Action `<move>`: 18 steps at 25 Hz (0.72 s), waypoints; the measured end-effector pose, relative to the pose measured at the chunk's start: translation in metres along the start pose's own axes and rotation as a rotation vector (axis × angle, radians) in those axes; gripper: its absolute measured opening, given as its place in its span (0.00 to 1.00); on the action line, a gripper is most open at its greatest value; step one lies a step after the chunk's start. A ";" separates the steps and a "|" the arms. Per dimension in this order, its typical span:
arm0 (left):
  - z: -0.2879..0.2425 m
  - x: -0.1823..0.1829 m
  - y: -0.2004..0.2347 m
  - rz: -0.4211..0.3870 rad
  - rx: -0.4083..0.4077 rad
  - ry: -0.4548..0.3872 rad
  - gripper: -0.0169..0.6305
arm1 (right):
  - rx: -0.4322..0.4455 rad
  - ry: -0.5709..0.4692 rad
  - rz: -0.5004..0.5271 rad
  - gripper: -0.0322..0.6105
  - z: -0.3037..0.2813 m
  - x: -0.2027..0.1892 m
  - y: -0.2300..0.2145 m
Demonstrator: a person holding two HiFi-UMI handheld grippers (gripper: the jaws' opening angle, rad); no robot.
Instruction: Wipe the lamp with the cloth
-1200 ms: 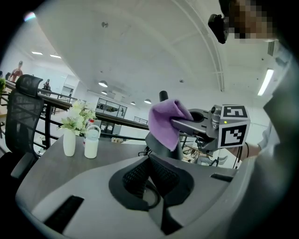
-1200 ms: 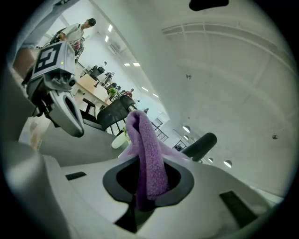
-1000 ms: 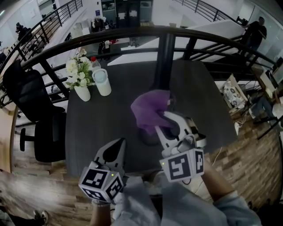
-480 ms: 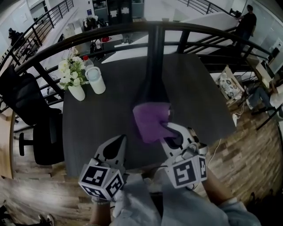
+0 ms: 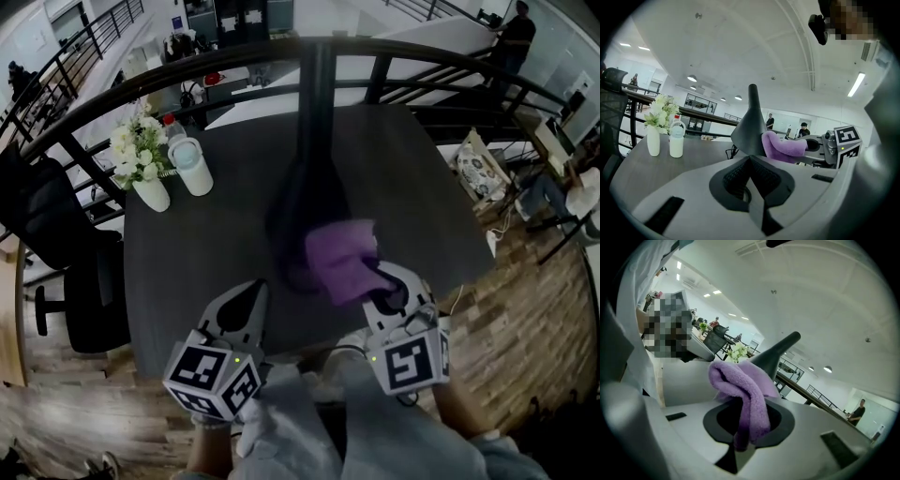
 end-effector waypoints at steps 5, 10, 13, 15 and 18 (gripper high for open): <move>-0.009 0.001 -0.003 -0.015 -0.024 0.009 0.05 | -0.041 0.041 -0.069 0.13 0.001 -0.013 -0.012; -0.015 0.003 -0.007 -0.024 -0.039 0.018 0.05 | -0.092 0.087 -0.132 0.13 -0.001 -0.029 -0.029; -0.016 0.005 -0.010 -0.027 -0.041 0.023 0.05 | -0.151 0.134 -0.204 0.13 -0.002 -0.039 -0.045; -0.016 0.005 -0.009 -0.025 -0.039 0.024 0.05 | -0.173 0.147 -0.281 0.13 -0.005 -0.043 -0.055; -0.016 0.004 -0.009 -0.021 -0.032 0.025 0.05 | -0.132 0.112 -0.409 0.13 -0.014 -0.044 -0.064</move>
Point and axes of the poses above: the fingertips, and each gripper's own axes: z backward along the fingers, y to its left, x out of its top, the point moved 9 cm from there along z, backward along the fingers, and after that the axes turned 13 degrees about y, right-handed, at the moved point
